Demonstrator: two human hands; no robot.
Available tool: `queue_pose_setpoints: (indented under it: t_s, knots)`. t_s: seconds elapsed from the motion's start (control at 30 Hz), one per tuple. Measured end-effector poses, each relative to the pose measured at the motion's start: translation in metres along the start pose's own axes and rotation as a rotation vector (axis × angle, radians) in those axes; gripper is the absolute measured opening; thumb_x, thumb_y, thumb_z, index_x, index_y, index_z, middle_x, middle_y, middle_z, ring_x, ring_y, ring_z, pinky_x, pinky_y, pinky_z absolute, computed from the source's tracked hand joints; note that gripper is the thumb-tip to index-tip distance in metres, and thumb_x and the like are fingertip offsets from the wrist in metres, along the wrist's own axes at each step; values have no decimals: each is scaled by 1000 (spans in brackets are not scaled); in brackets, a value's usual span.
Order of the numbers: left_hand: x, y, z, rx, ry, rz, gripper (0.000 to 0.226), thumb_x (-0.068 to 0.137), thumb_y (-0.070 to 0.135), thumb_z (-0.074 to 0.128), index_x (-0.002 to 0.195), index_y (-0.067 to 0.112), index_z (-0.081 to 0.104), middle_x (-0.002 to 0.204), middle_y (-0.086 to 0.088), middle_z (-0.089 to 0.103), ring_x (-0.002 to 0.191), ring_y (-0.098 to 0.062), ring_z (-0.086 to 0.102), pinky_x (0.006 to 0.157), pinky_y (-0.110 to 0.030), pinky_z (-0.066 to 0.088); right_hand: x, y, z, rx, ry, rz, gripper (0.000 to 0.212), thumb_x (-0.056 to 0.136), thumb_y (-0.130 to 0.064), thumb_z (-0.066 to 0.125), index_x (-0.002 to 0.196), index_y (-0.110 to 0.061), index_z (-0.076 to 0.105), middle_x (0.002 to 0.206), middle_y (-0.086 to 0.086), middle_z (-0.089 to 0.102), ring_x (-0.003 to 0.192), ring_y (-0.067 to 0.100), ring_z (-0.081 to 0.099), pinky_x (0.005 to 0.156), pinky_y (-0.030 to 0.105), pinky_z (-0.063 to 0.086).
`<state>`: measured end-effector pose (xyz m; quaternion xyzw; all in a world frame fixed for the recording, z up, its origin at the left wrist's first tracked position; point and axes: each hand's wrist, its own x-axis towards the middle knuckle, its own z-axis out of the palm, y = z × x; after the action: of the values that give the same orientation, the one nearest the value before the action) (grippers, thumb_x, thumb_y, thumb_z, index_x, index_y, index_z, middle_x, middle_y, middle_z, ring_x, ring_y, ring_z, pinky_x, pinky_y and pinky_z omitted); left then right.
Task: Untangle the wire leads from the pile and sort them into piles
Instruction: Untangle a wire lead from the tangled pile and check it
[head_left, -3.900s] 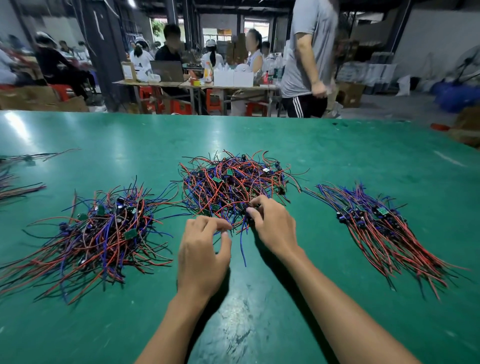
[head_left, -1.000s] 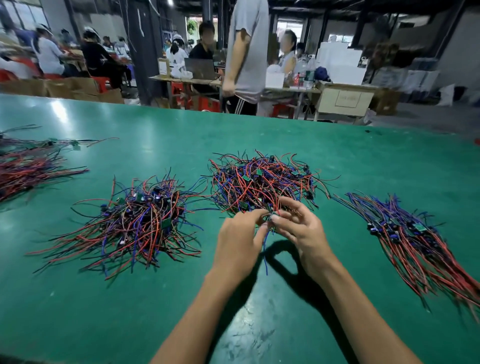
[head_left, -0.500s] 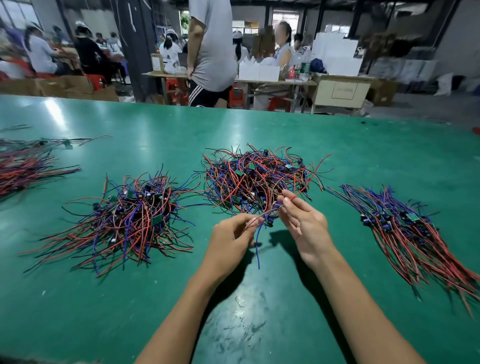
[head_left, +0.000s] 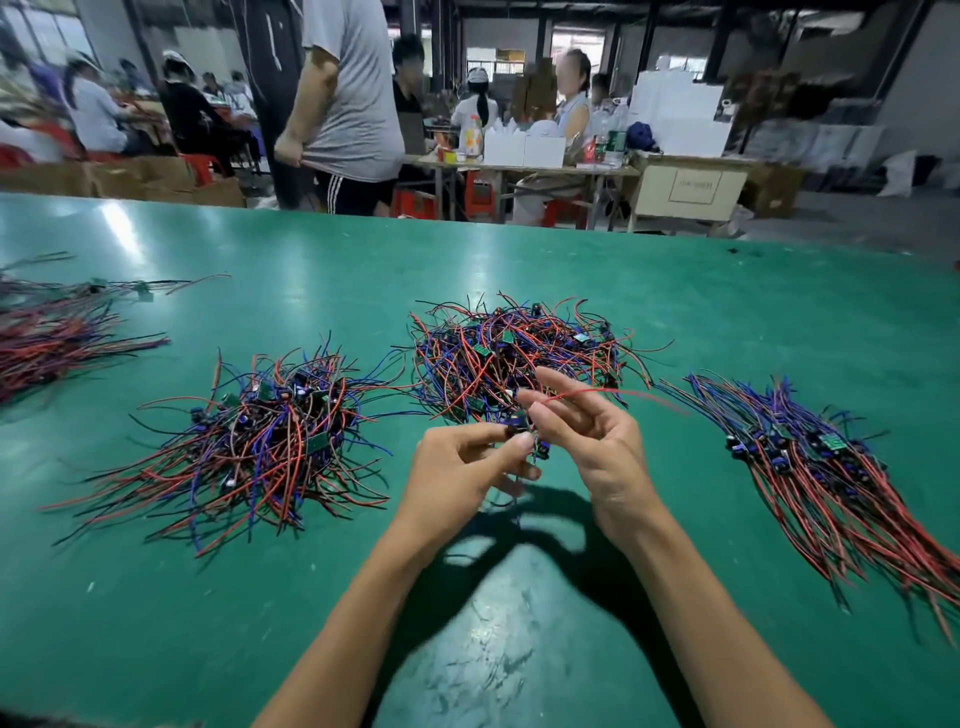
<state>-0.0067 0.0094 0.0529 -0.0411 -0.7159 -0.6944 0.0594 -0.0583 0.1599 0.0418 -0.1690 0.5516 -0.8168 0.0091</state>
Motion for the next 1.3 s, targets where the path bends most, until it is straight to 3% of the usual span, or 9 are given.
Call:
queue_pose_setpoints:
  t_s: [0.13, 0.23, 0.33, 0.5, 0.63, 0.77, 0.93, 1.1, 1.3]
  knots:
    - [3, 30, -42, 40, 146, 41, 13, 91, 15, 73, 93, 3, 77, 76, -14, 77, 62, -17, 72, 59, -12, 53, 9, 5, -8, -176, 122, -34, 41, 85, -7, 77, 122, -21, 68, 116, 3, 76, 112, 14, 69, 93, 26, 55]
    - [14, 52, -89, 109, 324, 67, 16, 91, 21, 74, 98, 6, 77, 78, -9, 78, 62, -21, 74, 57, -14, 53, 10, 20, -22, -848, 275, -32, 36, 89, -14, 75, 122, -26, 68, 110, -4, 72, 107, 17, 65, 99, 41, 52]
    - [27, 51, -138, 513, 530, 26, 24, 90, 33, 75, 102, 12, 79, 81, -7, 78, 67, -23, 73, 67, -28, 58, 7, 31, -29, -1248, 221, 36, 35, 86, -39, 76, 119, -30, 72, 108, -1, 65, 111, 21, 55, 95, 35, 47]
    - [22, 27, -172, 1037, 615, -186, 37, 86, 26, 77, 111, -1, 75, 103, -28, 72, 104, -42, 65, 96, -47, 51, 9, 31, -32, -1231, 226, 5, 26, 81, -43, 81, 101, -28, 78, 96, -6, 72, 96, 17, 63, 82, 30, 50]
    - [11, 12, -155, 1239, 735, -9, 44, 80, 20, 81, 117, 1, 70, 125, -29, 54, 120, -43, 44, 103, -48, 30, 9, 24, -27, -839, 221, -16, 21, 77, -32, 88, 95, -27, 77, 81, -12, 75, 72, 0, 68, 71, 24, 55]
    - [7, 9, -96, 958, 529, 378, 21, 90, 18, 71, 112, 17, 74, 113, -6, 66, 108, -26, 56, 96, -41, 43, 5, 18, -17, -613, 175, -141, 22, 79, -25, 88, 96, -27, 75, 87, -10, 76, 73, 7, 68, 69, 23, 53]
    - [12, -4, -27, 210, 32, 69, 18, 100, 29, 61, 104, 20, 76, 92, 1, 77, 86, -6, 70, 81, -27, 53, -2, 14, 0, -535, 75, -216, 26, 75, -30, 90, 97, -28, 76, 89, -12, 75, 77, 5, 65, 70, 27, 51]
    - [14, -21, -7, -284, 53, -59, 15, 93, 14, 67, 106, 10, 74, 89, -5, 77, 77, -13, 71, 72, -23, 56, -2, 14, -4, -563, 35, -175, 27, 74, -33, 86, 100, -29, 77, 101, -13, 75, 86, 11, 64, 77, 37, 48]
    - [13, -22, -10, -328, 73, -92, 15, 93, 9, 68, 104, 14, 76, 85, -7, 77, 69, -12, 70, 68, -21, 56, 1, 19, -7, -566, 3, -94, 36, 76, -26, 87, 110, -26, 74, 108, -11, 74, 85, 10, 59, 69, 26, 49]
